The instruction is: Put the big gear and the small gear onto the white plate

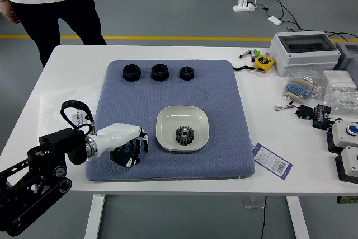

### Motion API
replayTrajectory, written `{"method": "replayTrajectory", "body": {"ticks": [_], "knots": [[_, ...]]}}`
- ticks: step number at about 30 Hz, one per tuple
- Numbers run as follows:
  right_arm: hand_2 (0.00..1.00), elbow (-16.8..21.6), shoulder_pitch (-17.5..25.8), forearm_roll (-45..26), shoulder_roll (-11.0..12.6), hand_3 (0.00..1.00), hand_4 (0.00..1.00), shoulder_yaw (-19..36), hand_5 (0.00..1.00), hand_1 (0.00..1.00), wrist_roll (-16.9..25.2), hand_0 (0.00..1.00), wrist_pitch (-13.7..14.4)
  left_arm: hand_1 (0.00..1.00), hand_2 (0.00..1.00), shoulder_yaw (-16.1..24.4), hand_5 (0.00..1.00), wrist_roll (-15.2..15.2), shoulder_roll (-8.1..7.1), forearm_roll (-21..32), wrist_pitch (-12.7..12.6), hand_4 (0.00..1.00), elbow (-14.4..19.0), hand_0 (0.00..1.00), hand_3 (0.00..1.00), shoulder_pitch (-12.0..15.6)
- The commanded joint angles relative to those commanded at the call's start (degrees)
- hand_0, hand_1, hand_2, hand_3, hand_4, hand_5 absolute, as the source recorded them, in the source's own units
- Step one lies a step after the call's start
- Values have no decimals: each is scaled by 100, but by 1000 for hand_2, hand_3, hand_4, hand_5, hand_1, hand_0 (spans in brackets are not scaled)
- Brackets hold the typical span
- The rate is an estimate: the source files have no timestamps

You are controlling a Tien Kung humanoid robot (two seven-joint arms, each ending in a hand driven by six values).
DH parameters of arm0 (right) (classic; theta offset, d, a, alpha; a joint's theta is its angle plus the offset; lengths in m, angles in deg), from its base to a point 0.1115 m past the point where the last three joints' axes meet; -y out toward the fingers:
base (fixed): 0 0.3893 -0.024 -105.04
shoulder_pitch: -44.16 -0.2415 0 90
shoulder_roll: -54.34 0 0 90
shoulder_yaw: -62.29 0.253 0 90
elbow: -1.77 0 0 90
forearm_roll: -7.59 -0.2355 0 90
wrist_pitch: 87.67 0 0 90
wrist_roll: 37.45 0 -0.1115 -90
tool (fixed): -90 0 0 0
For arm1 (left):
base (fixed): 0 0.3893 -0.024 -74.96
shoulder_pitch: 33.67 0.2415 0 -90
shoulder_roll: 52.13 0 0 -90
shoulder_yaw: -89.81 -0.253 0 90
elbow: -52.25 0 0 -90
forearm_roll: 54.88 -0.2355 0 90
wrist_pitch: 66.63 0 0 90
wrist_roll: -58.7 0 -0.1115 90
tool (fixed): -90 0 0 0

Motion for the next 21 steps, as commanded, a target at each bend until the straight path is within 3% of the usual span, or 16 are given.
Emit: {"method": "replayTrajectory", "body": {"ticks": [9,10,21], "knots": [[730,-1,-2,-13,1,578,839,-4,678,655,6,650,2,437,497,42,8,-137,-31,5,331,686,103,324,544,-7],[730,-1,-2,-14,1,578,839,-5,678,655,6,651,3,484,534,46,31,-151,-36,14,373,749,109,342,567,-7],[731,-3,-3,-12,1,578,839,-4,678,655,7,651,6,506,560,73,31,-269,-38,108,692,724,140,360,585,-41]]}}
